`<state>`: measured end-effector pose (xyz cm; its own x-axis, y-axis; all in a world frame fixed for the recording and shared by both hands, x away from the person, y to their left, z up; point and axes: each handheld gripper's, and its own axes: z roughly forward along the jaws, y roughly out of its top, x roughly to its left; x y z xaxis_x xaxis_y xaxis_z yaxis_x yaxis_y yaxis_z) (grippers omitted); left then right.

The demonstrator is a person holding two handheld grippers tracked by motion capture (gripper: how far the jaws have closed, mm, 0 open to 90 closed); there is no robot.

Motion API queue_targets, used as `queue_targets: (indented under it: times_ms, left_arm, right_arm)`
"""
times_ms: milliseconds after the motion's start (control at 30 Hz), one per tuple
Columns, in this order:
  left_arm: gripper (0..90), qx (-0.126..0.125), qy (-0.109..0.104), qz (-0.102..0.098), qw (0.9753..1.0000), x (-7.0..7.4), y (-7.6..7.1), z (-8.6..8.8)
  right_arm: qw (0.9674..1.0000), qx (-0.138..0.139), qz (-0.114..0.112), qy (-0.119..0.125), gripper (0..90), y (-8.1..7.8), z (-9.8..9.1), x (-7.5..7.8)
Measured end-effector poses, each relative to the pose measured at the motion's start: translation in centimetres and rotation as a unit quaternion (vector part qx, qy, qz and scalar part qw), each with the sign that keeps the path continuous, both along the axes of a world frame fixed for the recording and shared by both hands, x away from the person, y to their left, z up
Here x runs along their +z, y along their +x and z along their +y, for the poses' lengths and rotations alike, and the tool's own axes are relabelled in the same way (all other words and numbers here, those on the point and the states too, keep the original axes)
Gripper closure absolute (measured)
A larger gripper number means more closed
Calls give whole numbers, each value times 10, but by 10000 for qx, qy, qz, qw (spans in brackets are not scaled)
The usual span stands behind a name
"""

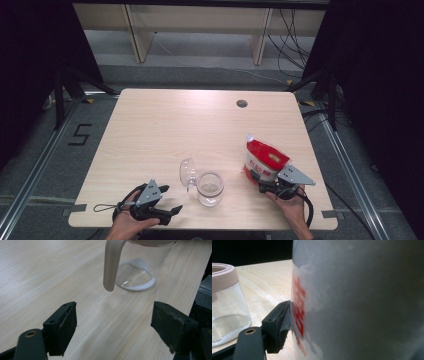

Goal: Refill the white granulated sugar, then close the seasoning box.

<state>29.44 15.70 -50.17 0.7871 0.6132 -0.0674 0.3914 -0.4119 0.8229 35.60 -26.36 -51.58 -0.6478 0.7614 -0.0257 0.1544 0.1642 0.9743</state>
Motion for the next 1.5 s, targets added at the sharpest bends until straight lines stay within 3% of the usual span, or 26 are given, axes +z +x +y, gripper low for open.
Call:
queue_targets:
  times_ms: [233, 400, 467, 500, 867, 967, 1067, 1100, 1200, 1233, 1300, 1333, 1400, 1433, 1467, 1500]
  left_arm:
    - [203, 17, 147, -47, 9999, 0, 0, 0]
    - [203, 21, 73, -25, 10000, 0, -1, 0]
    - [203, 17, 76, -26, 10000, 0, -1, 0]
    - [203, 26, -18, 11, 10000, -1, -2, -1]
    - [203, -2, 54, -41, 10000, 1, -1, 0]
    - [203, 5, 81, -36, 10000, 1, -1, 1]
    - [203, 10, 146, -86, 9999, 0, 0, 1]
    - [203, 16, 31, -46, 10000, 0, -1, 0]
    - [203, 15, -7, -83, 10000, -1, -2, -1]
    - [203, -6, 29, -140, 9999, -1, -2, 0]
    - [203, 13, -49, -141, 9999, -2, -2, -1]
    - [204, 17, -17, -111, 9999, -1, -2, 0]
    - [204, 20, 74, -102, 9999, -1, -1, 3]
    - [205, 48, 62, -88, 9999, -2, -1, 4]
    - [205, 61, 126, -116, 9998, -2, 0, 6]
    - [205, 131, 58, -126, 9998, -1, 0, 7]
  right_arm:
    - [10000, 57, 17, -16, 255, 0, 0, 0]
    - [9999, -13, 69, 140, 261, 1, 1, 0]
    - [9998, 32, -29, 169, 274, 3, 1, -1]
    - [9997, 27, 59, 214, 285, 2, 2, -1]
    - [9997, 176, -169, 45, 339, 5, -1, 0]
    - [9997, 90, -216, 108, 341, 6, 1, -1]
    - [9998, 155, -137, 73, 354, 6, 0, 0]
    - [9998, 159, -26, 98, 367, 4, 0, 0]
    - [9996, 269, -93, 70, 409, 6, 0, 1]
    - [9997, 238, 11, 69, 416, 5, 1, 2]
    - [9996, 222, -1, 156, 421, 4, 3, 2]
    - [9996, 227, -163, -41, 426, 6, 2, 2]
    - [9998, 141, -122, -48, 433, 4, 4, 4]
    - [9999, 110, 3, 17, 435, 2, 6, 5]
    - [9999, 80, -11, -135, 437, 2, 5, 7]
    - [9998, 96, 52, -161, 440, 0, 8, 8]
